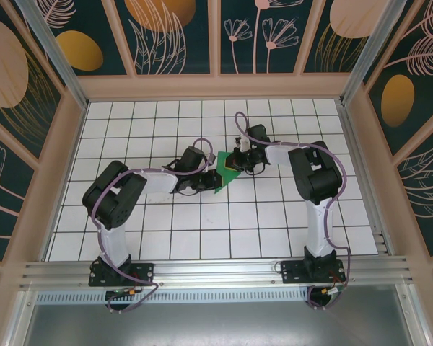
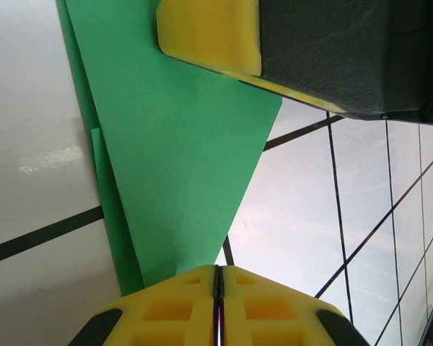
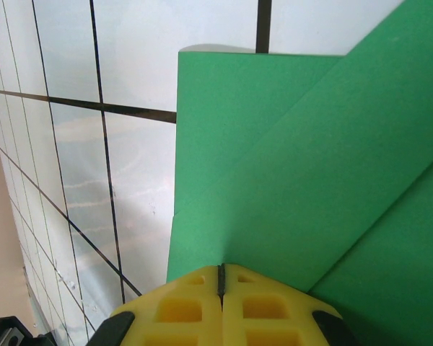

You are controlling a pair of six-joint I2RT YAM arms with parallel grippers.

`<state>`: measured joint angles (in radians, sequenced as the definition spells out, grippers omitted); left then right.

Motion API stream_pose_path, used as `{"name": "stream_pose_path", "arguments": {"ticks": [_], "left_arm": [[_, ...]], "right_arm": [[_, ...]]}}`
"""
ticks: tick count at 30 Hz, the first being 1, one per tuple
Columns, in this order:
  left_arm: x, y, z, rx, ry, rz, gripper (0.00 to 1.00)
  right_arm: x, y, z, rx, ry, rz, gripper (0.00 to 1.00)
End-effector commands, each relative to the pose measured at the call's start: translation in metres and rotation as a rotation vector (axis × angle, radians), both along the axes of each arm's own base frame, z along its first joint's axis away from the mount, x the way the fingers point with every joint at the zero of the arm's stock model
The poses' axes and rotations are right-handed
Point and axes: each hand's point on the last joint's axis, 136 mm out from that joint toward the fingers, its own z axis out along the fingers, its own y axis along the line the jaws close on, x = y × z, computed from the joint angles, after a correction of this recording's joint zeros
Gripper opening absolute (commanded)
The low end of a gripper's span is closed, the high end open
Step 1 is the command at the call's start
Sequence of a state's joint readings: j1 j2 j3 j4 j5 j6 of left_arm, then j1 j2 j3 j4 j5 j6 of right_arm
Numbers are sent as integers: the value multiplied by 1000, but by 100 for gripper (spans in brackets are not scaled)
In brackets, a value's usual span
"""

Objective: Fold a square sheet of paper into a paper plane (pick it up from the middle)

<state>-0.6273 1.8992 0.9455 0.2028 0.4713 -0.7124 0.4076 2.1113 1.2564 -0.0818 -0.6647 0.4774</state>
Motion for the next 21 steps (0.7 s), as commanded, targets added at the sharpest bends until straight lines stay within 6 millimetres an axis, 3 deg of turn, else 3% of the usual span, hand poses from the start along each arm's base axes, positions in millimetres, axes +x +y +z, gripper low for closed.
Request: {"name": "stream_pose_path", "arguments": {"ticks": [1,7,21], "left_arm": [[-9,-3,-9,20,55,-17,12],[-15,11,-24,91,74,0,12],[-27,23,-37,132,101,7,11]], "right_arm": [[-29,-33,-77,-203,152,-42,3],[-30,-33,-77,-205,153,-41,3],[-31,-34,-80,-214,159,-41,3]]}}
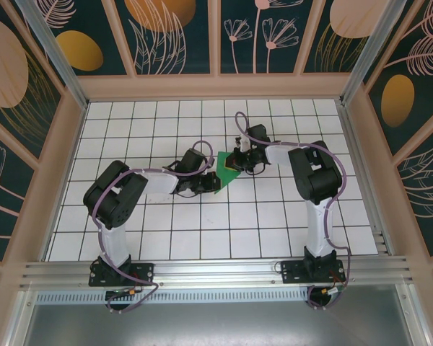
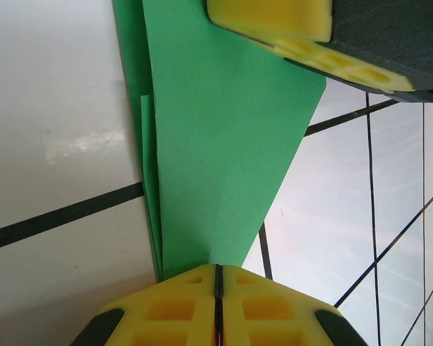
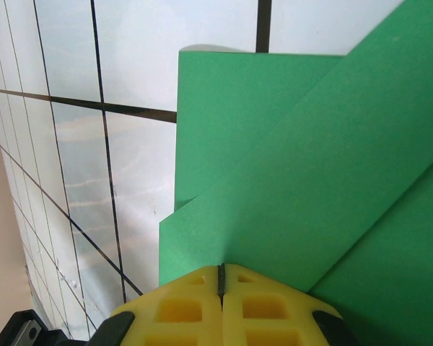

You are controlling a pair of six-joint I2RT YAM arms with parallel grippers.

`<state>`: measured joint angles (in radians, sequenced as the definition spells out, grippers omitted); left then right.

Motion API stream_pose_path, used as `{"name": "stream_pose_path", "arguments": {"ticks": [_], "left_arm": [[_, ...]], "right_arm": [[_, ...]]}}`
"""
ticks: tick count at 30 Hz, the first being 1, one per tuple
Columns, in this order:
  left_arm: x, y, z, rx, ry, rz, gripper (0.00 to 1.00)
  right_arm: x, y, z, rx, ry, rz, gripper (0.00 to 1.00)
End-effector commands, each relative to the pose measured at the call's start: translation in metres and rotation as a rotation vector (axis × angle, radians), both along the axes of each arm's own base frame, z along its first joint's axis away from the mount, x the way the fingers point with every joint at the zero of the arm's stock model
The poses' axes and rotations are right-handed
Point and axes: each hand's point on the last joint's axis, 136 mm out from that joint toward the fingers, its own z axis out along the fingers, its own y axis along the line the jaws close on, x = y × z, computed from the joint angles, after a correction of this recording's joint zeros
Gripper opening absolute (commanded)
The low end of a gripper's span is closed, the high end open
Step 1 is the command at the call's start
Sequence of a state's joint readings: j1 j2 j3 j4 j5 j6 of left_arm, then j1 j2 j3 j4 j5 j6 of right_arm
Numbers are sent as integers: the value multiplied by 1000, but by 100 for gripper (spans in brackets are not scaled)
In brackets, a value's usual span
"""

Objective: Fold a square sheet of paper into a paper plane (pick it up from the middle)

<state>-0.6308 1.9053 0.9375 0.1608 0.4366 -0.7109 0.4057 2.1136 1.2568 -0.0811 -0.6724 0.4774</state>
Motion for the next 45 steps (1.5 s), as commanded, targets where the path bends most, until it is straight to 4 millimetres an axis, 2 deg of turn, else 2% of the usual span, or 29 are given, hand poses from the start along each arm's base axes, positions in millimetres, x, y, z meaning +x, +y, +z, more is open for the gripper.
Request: {"name": "stream_pose_path", "arguments": {"ticks": [1,9,17,21,26,27,28,33,36,39,45], "left_arm": [[-23,16,-24,77,77,-9,11],[-42,24,-33,84,119,-20,7],[-79,45,-39,136,167,-95,6],[-64,39,-24,126,102,-89,7],[-23,27,20,64,-76,-2,7],[-19,25,23,53,-94,7,7],[-11,22,40,23,-142,21,7],[13,5,66,-48,-216,55,8],[27,-2,59,-46,-212,72,8],[30,-8,44,-48,-174,68,8],[19,-8,15,-20,-89,45,7]], "right_arm": [[-31,-35,-80,-220,155,-43,3],[-30,-35,-80,-224,156,-42,3],[-33,-37,-81,-235,160,-38,3],[-36,-39,-83,-236,168,-36,3],[-37,-39,-84,-235,171,-40,3],[-37,-39,-85,-235,172,-41,3],[-36,-38,-84,-232,169,-40,3],[-36,-37,-84,-229,169,-39,3],[-36,-37,-85,-226,171,-39,3],[-34,-36,-83,-220,167,-38,3],[-29,-30,-75,-196,153,-30,3]]}}
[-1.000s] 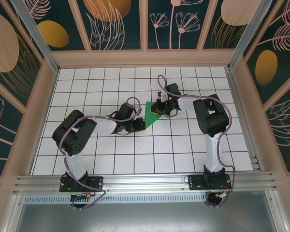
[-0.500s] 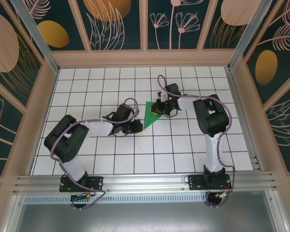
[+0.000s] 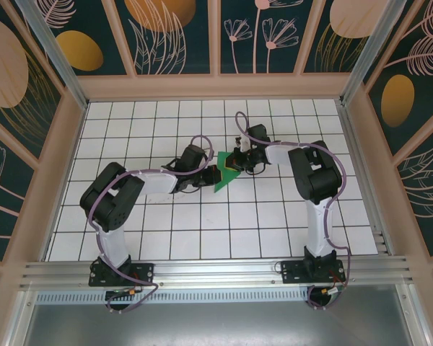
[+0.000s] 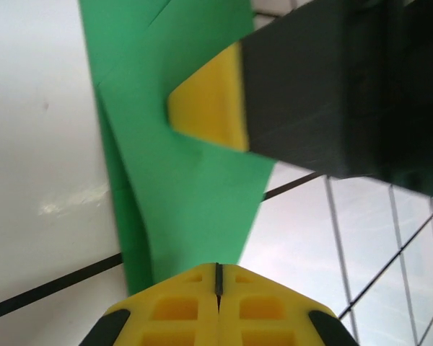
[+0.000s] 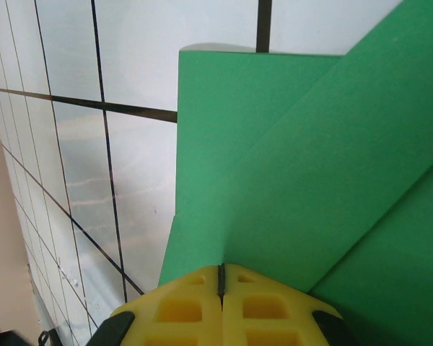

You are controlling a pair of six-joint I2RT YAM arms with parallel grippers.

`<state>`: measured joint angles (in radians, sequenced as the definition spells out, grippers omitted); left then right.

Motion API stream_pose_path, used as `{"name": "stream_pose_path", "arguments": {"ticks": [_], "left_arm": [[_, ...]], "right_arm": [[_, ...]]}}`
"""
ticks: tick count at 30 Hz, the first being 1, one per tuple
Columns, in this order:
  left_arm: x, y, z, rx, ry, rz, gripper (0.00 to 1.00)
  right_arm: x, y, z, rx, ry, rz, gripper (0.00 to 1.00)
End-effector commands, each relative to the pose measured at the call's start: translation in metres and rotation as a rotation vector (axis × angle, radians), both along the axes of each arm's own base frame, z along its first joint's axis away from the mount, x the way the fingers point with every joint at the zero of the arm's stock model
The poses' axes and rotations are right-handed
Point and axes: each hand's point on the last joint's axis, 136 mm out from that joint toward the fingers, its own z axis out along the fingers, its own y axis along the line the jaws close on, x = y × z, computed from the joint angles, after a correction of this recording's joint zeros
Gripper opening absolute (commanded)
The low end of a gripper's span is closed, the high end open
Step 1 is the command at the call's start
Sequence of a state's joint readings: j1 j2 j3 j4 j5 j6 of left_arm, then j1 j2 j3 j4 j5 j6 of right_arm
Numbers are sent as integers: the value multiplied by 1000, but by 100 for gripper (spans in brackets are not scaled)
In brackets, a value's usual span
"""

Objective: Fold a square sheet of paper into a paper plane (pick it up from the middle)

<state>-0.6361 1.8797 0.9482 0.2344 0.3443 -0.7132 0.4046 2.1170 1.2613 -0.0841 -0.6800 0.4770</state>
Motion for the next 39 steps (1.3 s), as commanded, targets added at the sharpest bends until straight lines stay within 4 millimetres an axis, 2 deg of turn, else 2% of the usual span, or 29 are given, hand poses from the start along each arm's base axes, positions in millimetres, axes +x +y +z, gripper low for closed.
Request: {"name": "stream_pose_path", "arguments": {"ticks": [1,5,8,13,16,19,28,33,39], "left_arm": [[-10,-2,-12,-2,53,-16,6],[-24,5,-28,29,102,-30,6],[-34,14,-41,65,137,-31,2],[-40,24,-55,121,157,-29,0],[-39,26,-57,134,155,-17,0],[-38,27,-57,138,152,-11,0],[-38,27,-58,140,155,-9,0],[-37,27,-58,139,156,-7,0],[-39,28,-60,145,165,-6,0]], "right_arm": [[-29,-29,-74,-197,147,-31,3],[-23,-24,-62,-160,119,-25,4],[-13,-16,-45,-119,68,-16,4],[11,-4,4,-50,-95,2,4],[7,6,27,10,-146,17,4],[-8,13,37,28,-172,37,4],[-45,14,15,7,-90,63,4],[-54,20,10,19,-72,108,3],[-55,25,9,31,-66,150,4]]}}
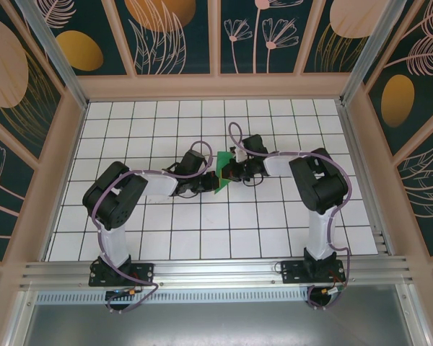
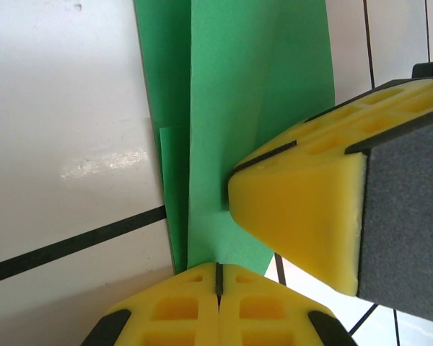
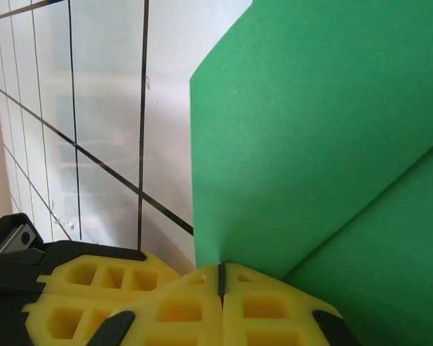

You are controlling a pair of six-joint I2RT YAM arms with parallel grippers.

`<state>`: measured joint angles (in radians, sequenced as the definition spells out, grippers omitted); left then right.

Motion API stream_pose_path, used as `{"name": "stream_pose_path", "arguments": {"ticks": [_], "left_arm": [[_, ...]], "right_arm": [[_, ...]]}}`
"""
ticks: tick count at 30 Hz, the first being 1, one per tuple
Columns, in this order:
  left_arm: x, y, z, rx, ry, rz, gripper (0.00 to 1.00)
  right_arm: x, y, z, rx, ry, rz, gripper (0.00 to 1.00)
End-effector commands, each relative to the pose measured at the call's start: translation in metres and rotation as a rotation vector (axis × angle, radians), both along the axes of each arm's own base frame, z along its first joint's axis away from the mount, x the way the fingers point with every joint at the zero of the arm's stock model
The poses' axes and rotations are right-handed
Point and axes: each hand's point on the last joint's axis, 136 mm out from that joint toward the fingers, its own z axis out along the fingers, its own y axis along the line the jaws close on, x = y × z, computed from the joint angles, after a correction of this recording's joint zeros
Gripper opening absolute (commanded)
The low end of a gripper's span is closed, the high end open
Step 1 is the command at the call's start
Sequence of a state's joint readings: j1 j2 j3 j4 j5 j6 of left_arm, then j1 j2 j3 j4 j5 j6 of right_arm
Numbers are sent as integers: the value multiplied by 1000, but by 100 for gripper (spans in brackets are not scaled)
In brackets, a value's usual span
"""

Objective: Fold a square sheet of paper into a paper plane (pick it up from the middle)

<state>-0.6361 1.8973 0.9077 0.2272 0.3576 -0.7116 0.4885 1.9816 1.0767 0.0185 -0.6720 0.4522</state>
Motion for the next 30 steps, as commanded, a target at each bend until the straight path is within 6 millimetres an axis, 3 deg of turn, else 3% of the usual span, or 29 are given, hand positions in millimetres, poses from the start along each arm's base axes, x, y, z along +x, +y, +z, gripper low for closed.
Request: {"name": "stream_pose_path", "arguments": {"ticks": [1,10,20,30], "left_arm": [[-24,20,-38,115,108,2,0],[-30,25,-42,137,132,0,0],[-52,40,-57,188,184,-34,0],[-57,39,-60,182,190,-53,0]], "right_arm": [[-4,8,-4,8,3,54,3],[17,-20,-43,-168,18,-42,3],[63,-38,-38,-120,-33,-132,3],[108,-51,-35,-110,-62,-202,3]]}}
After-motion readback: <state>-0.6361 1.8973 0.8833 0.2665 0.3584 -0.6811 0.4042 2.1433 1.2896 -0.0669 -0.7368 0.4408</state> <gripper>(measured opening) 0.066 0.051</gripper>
